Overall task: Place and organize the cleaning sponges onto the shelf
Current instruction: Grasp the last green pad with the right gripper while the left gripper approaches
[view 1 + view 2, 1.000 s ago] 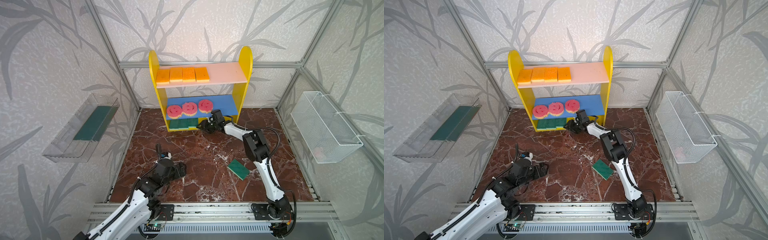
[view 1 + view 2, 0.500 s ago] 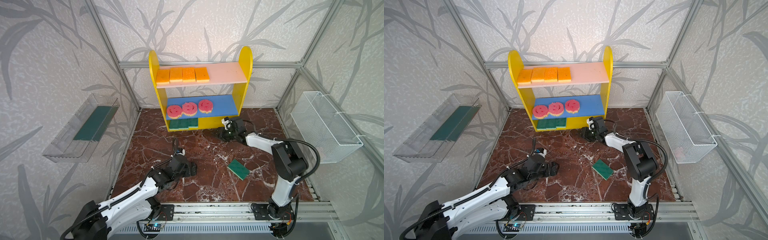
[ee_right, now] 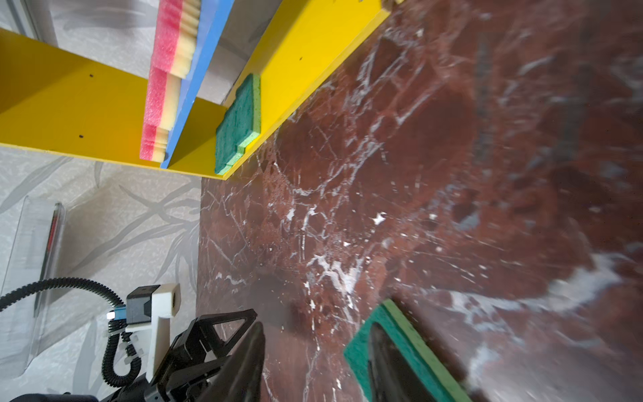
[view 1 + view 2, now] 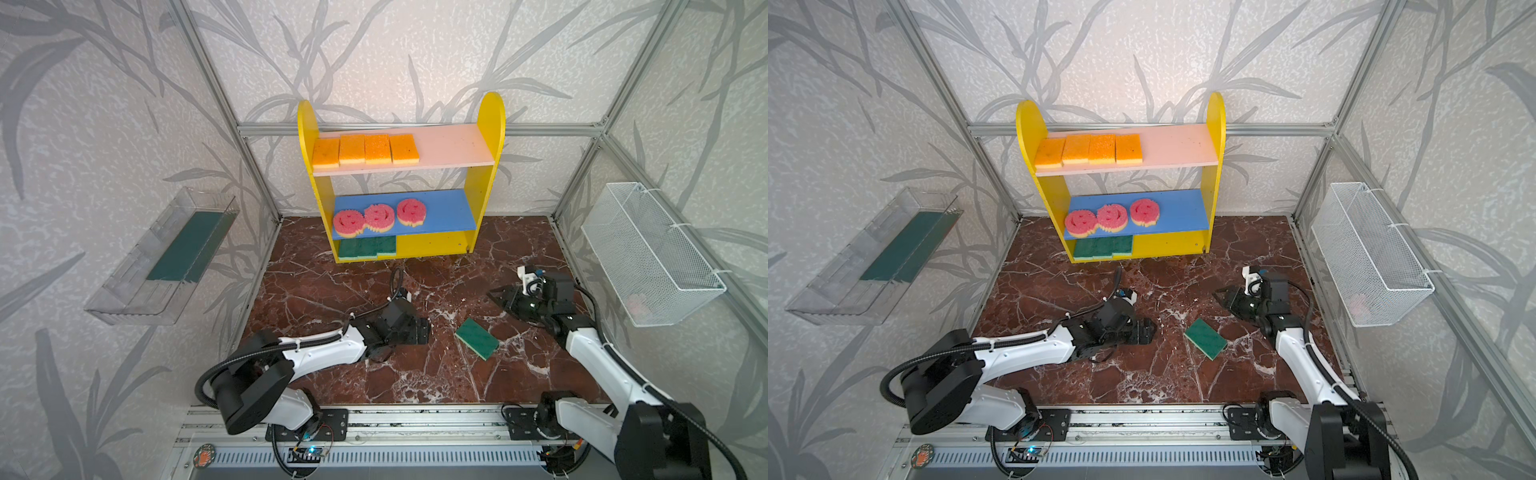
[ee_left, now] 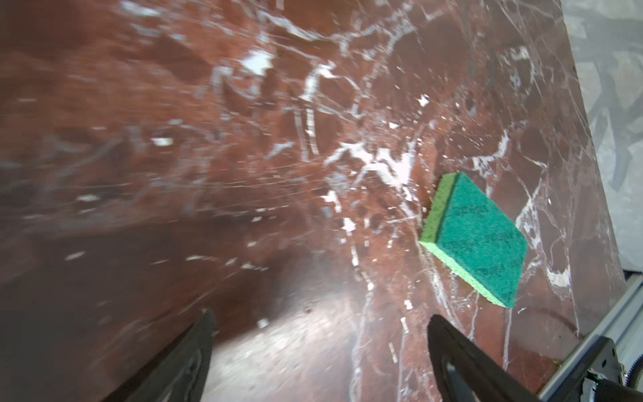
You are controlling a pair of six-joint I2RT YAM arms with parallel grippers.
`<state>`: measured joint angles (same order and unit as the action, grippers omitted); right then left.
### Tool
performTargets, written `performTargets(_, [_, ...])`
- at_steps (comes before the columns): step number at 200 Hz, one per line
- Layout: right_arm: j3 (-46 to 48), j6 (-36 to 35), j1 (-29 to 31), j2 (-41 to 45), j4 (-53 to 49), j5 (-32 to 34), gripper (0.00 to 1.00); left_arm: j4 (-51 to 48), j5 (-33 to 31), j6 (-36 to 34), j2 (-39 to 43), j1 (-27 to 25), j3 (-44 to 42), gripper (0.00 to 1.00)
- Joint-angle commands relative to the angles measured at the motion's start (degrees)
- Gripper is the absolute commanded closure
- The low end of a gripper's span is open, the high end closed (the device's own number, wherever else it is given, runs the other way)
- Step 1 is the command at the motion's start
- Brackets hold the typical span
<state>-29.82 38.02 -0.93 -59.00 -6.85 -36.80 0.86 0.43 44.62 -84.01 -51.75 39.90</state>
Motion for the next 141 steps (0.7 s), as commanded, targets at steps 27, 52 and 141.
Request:
performTargets(27, [6.51, -5.61, -3.37, 7.91, -12.73, -0.49, 0.46, 7.49, 1.77, 2.24, -5.82, -2.81, 1.24, 0.04])
performTargets(52, [9.15, -7.2, -3.38, 9.07, -15.28, -0.55, 0.46, 8.1, 1.43, 2.65, -5.74, -3.1, 0.37, 0.04])
performTargets(141, [12.36, -4.93, -3.29, 3.94, -8.88, 0.47, 0.45, 7.23, -0.25, 2.4, -2.36, -3.18, -2.43, 0.04])
